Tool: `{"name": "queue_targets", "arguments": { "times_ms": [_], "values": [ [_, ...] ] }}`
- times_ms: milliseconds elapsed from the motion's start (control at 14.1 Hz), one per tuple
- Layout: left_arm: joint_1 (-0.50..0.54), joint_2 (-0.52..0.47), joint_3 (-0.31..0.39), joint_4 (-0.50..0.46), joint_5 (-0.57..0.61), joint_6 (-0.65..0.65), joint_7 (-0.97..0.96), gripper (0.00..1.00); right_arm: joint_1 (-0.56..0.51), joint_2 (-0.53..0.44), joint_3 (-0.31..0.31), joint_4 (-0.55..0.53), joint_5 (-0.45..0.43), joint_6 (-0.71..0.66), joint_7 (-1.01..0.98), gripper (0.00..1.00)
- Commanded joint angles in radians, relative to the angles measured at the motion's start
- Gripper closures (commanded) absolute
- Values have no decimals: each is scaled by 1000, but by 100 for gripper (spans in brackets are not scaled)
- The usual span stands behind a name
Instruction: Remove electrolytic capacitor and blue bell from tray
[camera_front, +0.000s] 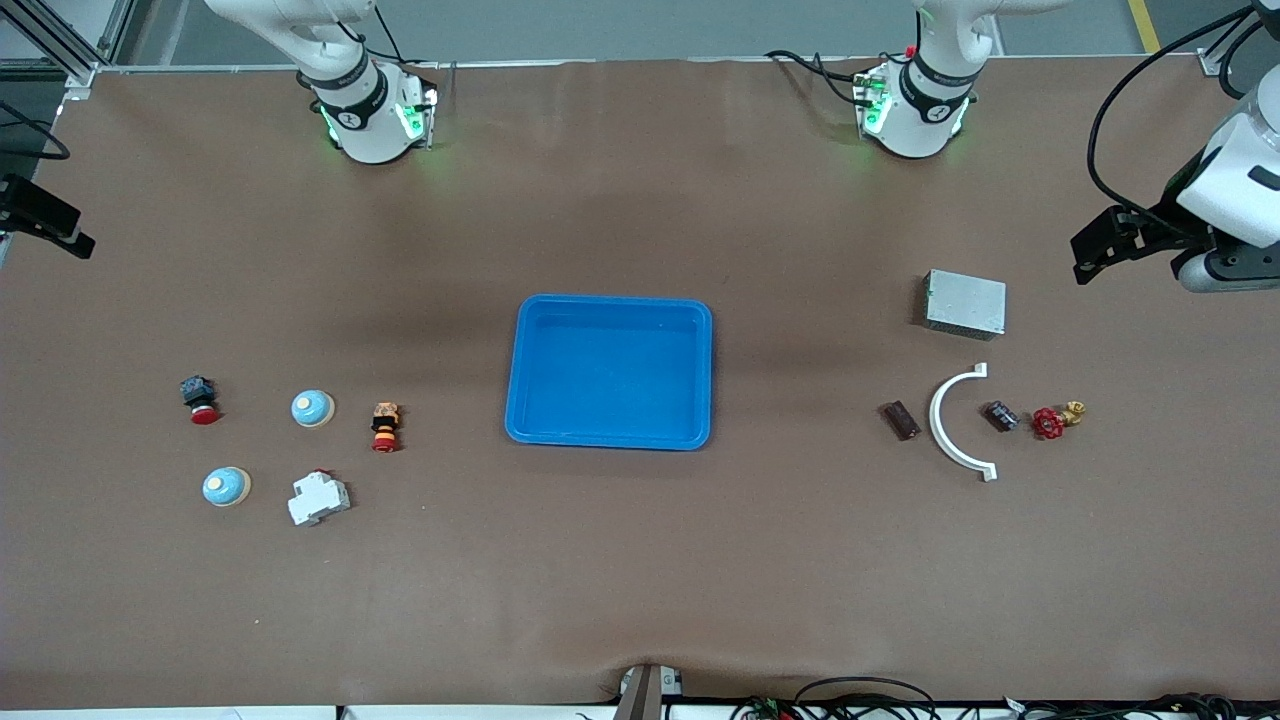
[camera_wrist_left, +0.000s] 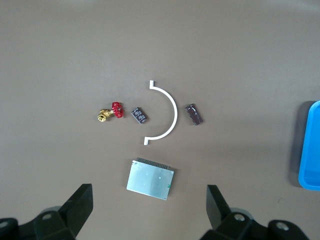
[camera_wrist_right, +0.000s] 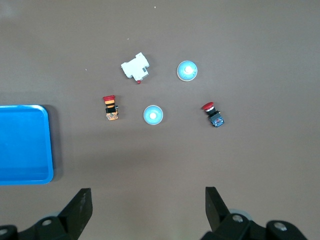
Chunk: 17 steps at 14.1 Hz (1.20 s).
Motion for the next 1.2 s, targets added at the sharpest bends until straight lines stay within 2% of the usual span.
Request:
{"name": "queue_targets", "arguments": {
  "times_ms": [0, 708, 1133],
  "values": [
    [27, -5, -6, -1, 9, 6, 16, 0, -32, -34, 34, -39, -25, 14, 4, 0],
    [43, -16, -11, -10, 0, 4, 17, 0, -36, -35, 34, -48, -33, 6, -19, 0],
    [55, -25, -15, -6, -53, -13, 22, 0, -35, -38, 34, -51, -31, 10, -19, 0]
  ]
}}
